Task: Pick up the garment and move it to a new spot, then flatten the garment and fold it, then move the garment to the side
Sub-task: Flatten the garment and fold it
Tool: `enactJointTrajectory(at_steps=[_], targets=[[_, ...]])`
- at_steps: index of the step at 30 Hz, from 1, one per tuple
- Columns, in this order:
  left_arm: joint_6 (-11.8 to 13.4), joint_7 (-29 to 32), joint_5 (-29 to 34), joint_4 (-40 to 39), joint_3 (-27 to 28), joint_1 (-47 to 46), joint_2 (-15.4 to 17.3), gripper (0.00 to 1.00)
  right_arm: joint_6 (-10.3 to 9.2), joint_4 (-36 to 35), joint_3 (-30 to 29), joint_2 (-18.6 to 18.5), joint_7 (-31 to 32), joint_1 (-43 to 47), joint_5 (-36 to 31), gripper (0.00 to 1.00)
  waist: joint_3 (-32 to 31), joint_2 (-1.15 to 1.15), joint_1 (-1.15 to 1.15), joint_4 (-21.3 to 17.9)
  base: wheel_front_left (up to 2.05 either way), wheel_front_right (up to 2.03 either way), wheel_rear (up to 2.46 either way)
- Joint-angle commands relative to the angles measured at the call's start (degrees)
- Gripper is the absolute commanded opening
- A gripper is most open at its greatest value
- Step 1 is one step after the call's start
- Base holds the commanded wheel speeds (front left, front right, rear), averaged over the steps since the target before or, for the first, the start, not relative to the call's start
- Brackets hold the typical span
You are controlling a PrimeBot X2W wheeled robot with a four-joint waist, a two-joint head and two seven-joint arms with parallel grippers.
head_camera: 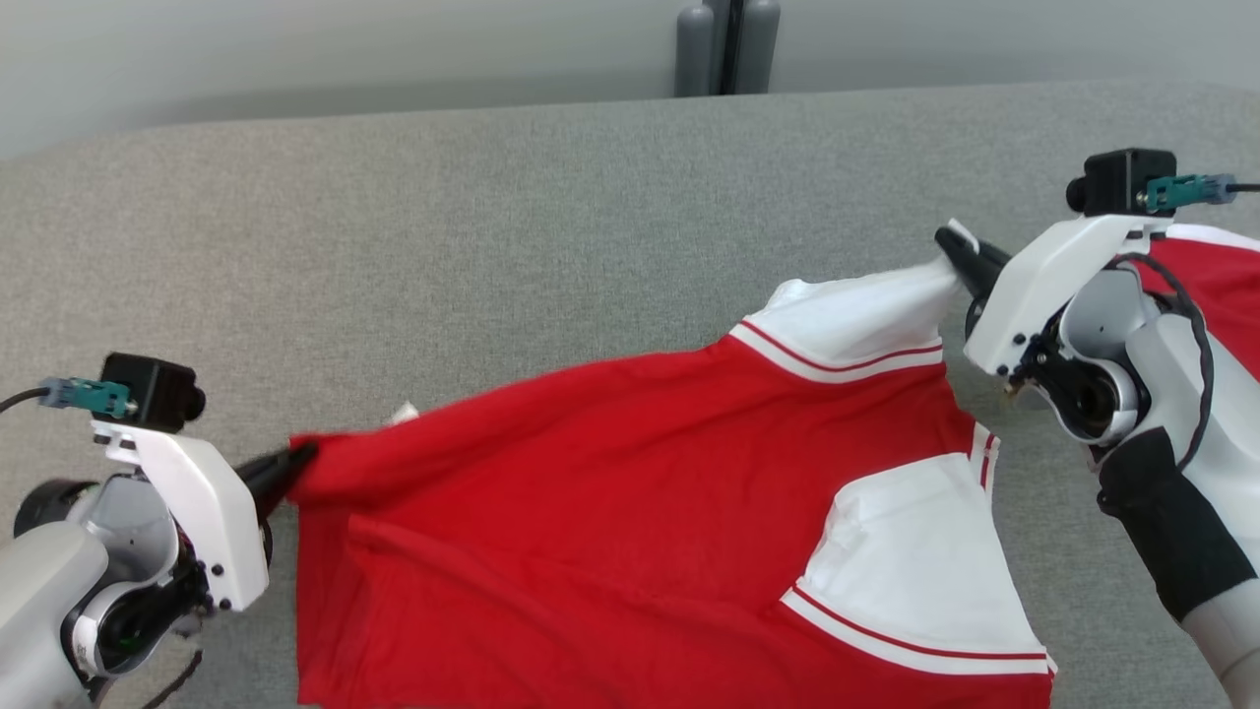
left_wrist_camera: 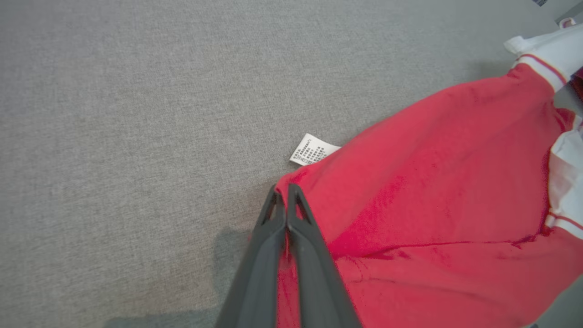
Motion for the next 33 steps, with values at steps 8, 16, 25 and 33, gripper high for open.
enactJointTrajectory(at_steps=[8, 16, 25, 33], targets=[[-2.8, 16.2, -7.2, -0.1, -2.5, -2.1, 1.1, 0.00, 0.01, -5.6, 3.3, -4.0, 10.5, 4.3, 4.4, 0.00, -3.6, 0.00, 0.00, -0.8, 0.00, 0.00, 0.00], [-5.1, 27.7, -11.3, 5.7, -4.3, -5.4, -0.5, 0.00, 0.01, -10.2, 4.0, -6.0, 18.9, 7.6, 6.3, 0.00, -5.0, 0.00, 0.00, -1.8, 0.00, 0.00, 0.00], [-6.4, 28.9, -11.7, 10.5, -4.6, -5.5, -1.7, 0.00, 0.01, -13.6, 3.3, -6.3, 26.3, 11.2, 6.8, 0.00, -5.4, 0.00, 0.00, -2.8, 0.00, 0.00, 0.00], [-7.7, 29.5, -11.3, 14.1, -5.3, -5.0, -2.5, 0.00, 0.01, -18.1, 0.6, -6.4, 32.0, 14.8, 5.0, 0.00, -5.3, 0.00, 0.00, -3.1, 0.00, 0.00, 0.00]])
